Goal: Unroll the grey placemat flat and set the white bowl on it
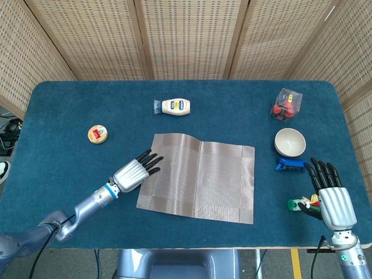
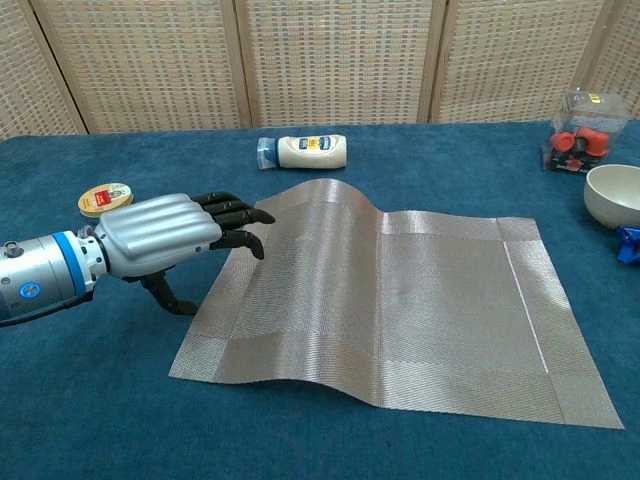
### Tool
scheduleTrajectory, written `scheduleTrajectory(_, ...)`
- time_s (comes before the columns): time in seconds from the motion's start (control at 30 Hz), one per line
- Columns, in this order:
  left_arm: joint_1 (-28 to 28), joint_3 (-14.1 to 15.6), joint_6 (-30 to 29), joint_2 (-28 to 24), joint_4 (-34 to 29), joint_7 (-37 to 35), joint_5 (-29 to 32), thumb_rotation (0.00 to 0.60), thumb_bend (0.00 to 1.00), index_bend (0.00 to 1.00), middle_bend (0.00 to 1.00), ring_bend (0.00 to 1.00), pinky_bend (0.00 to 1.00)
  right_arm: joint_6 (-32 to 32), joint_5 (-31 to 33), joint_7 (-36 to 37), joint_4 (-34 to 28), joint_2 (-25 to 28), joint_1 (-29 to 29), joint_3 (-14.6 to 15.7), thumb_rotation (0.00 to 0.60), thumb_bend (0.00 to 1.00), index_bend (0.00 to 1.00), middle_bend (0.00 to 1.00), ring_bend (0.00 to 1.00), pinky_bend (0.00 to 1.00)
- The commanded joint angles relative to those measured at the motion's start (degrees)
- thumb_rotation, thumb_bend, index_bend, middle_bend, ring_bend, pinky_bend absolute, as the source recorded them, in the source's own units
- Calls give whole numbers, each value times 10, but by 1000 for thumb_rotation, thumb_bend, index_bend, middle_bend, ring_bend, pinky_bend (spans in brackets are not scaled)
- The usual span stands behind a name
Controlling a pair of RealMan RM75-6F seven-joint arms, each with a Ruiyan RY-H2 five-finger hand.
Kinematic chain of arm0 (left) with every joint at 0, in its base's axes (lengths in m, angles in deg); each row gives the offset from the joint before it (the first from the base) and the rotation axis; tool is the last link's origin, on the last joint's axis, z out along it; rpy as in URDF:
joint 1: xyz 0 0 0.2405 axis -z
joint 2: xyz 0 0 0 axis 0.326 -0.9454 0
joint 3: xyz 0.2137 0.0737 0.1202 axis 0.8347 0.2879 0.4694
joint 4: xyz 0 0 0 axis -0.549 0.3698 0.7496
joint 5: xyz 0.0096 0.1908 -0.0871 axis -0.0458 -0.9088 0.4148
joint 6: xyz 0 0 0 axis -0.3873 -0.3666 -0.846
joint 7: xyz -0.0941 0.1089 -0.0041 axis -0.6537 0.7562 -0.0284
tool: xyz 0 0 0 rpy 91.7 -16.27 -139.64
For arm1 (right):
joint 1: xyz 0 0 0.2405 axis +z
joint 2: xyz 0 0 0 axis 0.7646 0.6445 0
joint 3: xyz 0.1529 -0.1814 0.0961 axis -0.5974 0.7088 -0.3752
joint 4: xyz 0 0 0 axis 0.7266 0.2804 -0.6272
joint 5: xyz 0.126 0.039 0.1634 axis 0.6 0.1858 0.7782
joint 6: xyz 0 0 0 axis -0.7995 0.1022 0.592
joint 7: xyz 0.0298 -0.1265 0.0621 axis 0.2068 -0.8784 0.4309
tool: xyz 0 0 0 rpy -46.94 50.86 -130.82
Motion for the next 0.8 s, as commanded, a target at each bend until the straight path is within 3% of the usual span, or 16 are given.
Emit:
scheduleTrajectory(0.03,1,0,0,0,-2,2,3,600,218,226,0,0,0,-1,-3,1,-1,1,-2,-1,600,0,0,0,0,0)
scheduleTrajectory(0.8,1,19,2,19,18,-21,19,600,414,257,0,0,0,-2,-25,6,-9,7,-12,-10,600,0,11,0,0,0)
